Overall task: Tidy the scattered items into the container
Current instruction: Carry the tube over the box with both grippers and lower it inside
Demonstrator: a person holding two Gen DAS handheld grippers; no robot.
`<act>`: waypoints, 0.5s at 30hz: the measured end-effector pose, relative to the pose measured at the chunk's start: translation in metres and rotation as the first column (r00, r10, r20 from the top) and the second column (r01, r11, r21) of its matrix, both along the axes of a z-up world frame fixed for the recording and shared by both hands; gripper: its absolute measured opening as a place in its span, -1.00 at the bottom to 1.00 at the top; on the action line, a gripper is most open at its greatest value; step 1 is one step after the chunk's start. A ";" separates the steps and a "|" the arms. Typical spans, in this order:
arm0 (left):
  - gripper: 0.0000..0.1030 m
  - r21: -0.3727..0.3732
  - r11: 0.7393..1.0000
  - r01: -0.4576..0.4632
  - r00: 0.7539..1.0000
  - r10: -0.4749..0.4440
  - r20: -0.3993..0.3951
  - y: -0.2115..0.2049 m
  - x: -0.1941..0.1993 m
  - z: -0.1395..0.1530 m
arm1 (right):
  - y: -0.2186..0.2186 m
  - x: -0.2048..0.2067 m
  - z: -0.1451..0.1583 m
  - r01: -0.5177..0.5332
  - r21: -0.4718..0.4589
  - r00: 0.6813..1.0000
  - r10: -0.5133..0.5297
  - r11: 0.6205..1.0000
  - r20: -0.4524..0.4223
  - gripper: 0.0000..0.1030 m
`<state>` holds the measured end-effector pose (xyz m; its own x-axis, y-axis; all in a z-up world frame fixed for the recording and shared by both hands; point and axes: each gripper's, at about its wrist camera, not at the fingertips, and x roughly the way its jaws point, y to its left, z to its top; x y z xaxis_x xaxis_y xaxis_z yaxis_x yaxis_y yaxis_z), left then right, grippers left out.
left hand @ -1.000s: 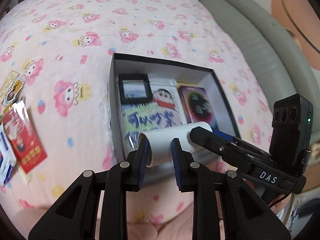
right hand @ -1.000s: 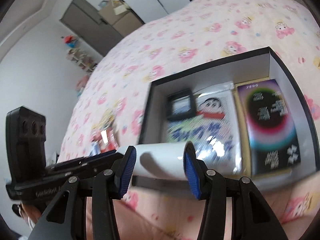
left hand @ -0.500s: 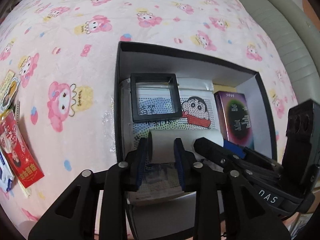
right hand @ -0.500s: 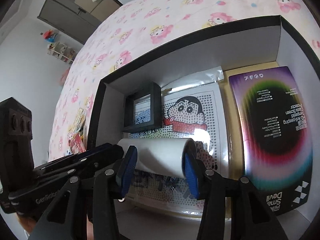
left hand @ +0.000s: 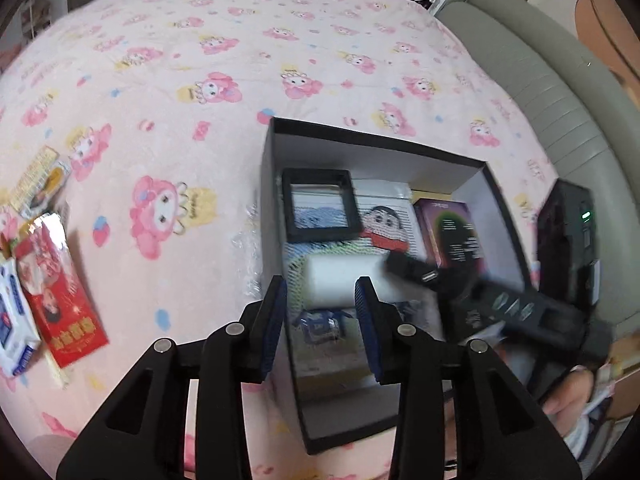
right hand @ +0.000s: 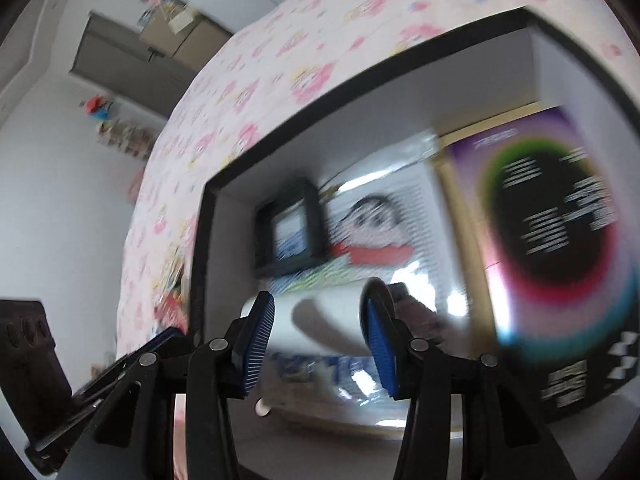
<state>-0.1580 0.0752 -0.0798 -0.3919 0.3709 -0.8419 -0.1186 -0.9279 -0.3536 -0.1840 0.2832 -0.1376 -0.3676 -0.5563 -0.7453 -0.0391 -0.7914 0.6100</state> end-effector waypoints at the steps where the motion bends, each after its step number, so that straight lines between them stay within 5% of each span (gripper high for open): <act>1: -0.31 0.008 1.000 0.004 1.000 -0.004 -0.003 0.000 0.001 0.001 | -0.008 0.002 0.000 -0.028 -0.003 1.000 0.028 1.000 -0.005 -0.17; 4: -0.31 0.005 1.000 0.013 1.000 -0.013 -0.018 -0.002 0.005 0.003 | -0.025 0.008 0.003 -0.078 0.025 0.996 0.079 0.997 -0.030 -0.17; 11: -0.31 -0.013 1.000 -0.009 1.000 0.008 -0.015 -0.020 0.023 0.002 | -0.035 0.039 0.043 -0.019 0.295 0.982 0.074 0.955 -0.175 -0.17; 15: -0.31 -0.020 1.000 -0.014 1.000 0.014 -0.010 -0.033 0.039 0.001 | -0.053 0.070 0.067 0.000 0.354 0.959 0.101 0.935 -0.267 -0.16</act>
<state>-0.1192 0.0427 -0.0790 -0.4049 0.3482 -0.8454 -0.1089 -0.9364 -0.3336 -0.1136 0.2301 -0.0709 -0.5648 -0.3045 -0.7670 0.1364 -0.9511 0.2772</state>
